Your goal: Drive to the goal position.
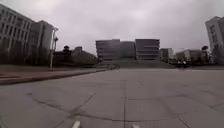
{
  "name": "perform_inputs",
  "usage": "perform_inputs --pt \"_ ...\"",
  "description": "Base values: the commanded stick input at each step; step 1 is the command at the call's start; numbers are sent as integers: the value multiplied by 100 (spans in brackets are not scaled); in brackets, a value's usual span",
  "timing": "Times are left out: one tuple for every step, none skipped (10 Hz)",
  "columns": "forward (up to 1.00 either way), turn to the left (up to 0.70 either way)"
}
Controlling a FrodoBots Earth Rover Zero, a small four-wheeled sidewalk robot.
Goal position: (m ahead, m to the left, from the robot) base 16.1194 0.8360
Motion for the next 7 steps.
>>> perform_inputs --pt "70 -25" --pt "70 -24" --pt "70 -22" --pt "70 -3" --pt "70 0" --pt "70 0" --pt "70 0"
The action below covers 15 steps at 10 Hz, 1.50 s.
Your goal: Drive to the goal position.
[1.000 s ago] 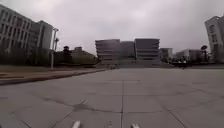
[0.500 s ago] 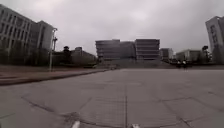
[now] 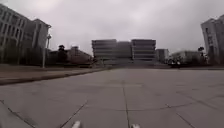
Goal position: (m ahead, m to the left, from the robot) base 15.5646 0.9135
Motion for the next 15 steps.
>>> perform_inputs --pt "70 0" --pt "70 0" --pt "70 0" --pt "70 0" --pt "70 0" --pt "70 0" --pt "70 0" --pt "70 0" --pt "70 0" --pt "70 0" --pt "70 0" --pt "70 -13" --pt "70 -11" --pt "70 0" --pt "70 0"
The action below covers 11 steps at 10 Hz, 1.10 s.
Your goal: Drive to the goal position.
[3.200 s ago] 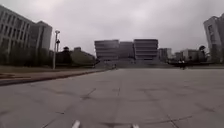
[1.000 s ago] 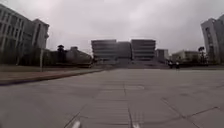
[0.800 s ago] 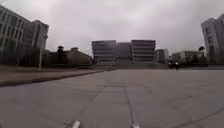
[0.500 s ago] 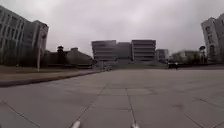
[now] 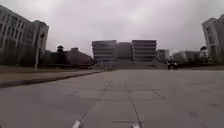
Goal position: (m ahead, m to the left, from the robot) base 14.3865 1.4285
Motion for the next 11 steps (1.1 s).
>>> perform_inputs --pt "70 0" --pt "70 0" --pt "70 0" --pt "70 0" --pt "70 0" --pt "70 0" --pt "70 0" --pt "70 0" --pt "70 0" --pt "70 0" --pt "70 0"
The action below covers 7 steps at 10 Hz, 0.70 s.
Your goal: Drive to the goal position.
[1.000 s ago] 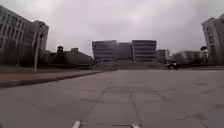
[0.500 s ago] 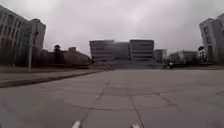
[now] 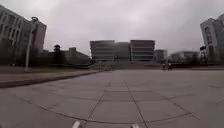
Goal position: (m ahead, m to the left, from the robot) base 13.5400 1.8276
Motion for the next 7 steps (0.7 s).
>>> perform_inputs --pt "70 0" --pt "70 0" --pt "70 0" --pt "70 0" --pt "70 0" --pt "70 -11" --pt "70 -22"
